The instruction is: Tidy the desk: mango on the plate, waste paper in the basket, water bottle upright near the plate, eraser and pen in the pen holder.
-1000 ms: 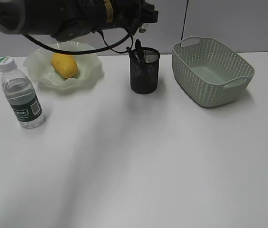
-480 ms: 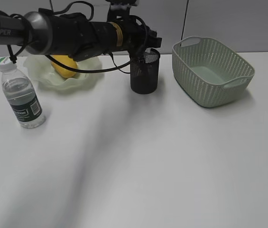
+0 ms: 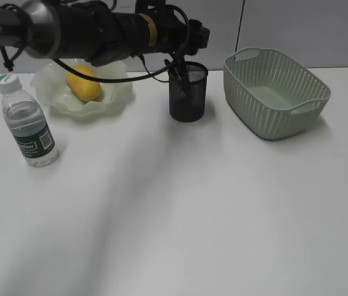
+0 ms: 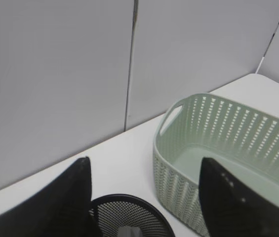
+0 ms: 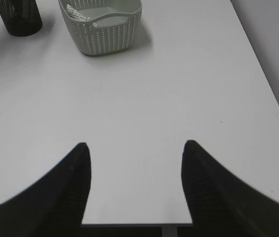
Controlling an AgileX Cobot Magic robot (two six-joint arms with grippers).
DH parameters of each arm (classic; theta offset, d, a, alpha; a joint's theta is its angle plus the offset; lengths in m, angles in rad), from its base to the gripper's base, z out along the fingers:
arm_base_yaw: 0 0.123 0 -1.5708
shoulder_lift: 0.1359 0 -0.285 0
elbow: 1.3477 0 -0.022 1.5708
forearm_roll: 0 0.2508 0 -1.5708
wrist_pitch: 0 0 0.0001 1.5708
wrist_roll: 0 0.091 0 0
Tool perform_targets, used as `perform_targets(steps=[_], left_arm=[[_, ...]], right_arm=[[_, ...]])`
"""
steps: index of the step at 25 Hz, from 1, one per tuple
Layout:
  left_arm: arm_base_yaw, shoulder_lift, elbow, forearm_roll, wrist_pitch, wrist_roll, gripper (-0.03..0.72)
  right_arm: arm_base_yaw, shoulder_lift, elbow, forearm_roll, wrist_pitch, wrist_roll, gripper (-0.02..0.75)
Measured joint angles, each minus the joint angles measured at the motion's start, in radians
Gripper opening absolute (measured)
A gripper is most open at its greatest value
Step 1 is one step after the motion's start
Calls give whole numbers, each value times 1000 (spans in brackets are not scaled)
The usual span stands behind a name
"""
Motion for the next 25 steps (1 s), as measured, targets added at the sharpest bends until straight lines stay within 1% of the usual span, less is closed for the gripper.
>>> perform_targets(steps=[2, 5, 6, 10, 12, 15, 18, 19, 21, 25], left_arm=[[0, -37, 0, 2, 65, 0, 520], [3, -113, -1, -4, 217, 4, 487], [7, -141, -1, -3, 278, 22, 475], [45, -237, -6, -14, 519, 153, 459], [78, -271, -19, -39, 650, 216, 458], [138, -320, -34, -138, 835, 374, 456], [202, -369, -41, -312, 977, 635, 456], [224, -384, -41, -359, 1019, 687, 456], [269, -421, -41, -451, 1099, 763, 456], [397, -481, -46, -573, 1251, 843, 456]], right_arm=[[0, 0, 0, 0, 0, 0, 467], [0, 0, 0, 0, 0, 0, 467], [0, 0, 0, 0, 0, 0, 467], [0, 0, 0, 0, 0, 0, 467], [0, 0, 0, 0, 0, 0, 467], [0, 0, 0, 0, 0, 0, 467], [0, 0, 0, 0, 0, 0, 467], [0, 0, 0, 0, 0, 0, 467], [0, 0, 0, 0, 0, 0, 467], [0, 0, 0, 0, 0, 0, 467]])
